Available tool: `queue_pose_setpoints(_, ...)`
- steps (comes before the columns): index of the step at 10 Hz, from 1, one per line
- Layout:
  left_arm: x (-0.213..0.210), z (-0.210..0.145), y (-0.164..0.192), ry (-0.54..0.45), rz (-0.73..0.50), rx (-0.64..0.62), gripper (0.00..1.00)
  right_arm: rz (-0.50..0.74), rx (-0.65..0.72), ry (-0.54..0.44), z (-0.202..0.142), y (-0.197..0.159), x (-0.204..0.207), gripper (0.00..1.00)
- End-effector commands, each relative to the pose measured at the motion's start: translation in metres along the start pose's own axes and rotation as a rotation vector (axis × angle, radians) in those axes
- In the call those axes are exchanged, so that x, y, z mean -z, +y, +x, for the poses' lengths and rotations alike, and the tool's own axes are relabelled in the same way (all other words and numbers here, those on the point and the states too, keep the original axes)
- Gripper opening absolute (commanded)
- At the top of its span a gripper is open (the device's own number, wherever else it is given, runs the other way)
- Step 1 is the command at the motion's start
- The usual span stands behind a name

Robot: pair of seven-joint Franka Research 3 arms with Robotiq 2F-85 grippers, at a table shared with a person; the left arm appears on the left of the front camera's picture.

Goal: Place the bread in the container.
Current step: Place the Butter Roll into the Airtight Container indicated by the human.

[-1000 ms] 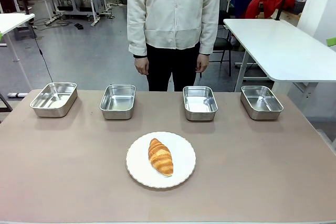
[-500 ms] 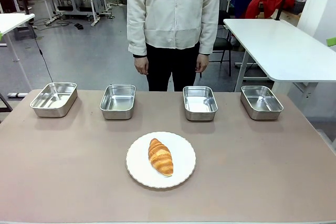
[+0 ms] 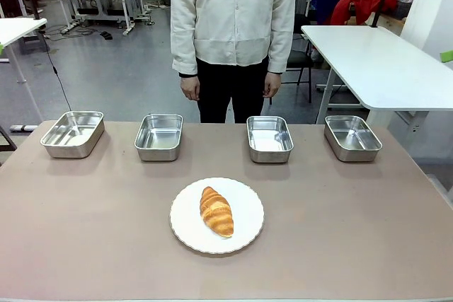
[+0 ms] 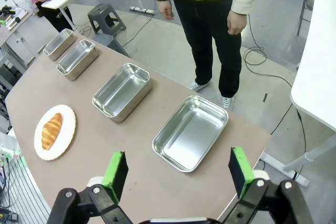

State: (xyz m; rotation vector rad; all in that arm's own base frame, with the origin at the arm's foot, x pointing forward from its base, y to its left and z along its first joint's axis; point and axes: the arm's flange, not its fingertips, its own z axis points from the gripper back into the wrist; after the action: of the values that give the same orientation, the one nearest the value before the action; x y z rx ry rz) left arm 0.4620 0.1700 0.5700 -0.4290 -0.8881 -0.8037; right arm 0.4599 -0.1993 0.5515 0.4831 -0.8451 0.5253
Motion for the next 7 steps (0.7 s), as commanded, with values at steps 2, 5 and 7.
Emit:
queue_pose_setpoints(2, -0.0011, -0.0007, -0.0005, -0.002, -0.005, 0.009, 1.0, 0.001, -0.001, -0.003, 0.0007, 0.0004, 0.0, 1.0)
queue_pose_setpoints(5, -0.0011, -0.0007, -0.0005, -0.002, -0.005, 0.009, 1.0, 0.001, -0.001, -0.003, 0.0007, 0.0004, 0.0, 1.0)
queue_pose_setpoints(7, -0.0011, -0.0007, -0.0005, -0.002, -0.005, 0.009, 1.0, 0.001, -0.001, -0.003, 0.0007, 0.0004, 0.0, 1.0)
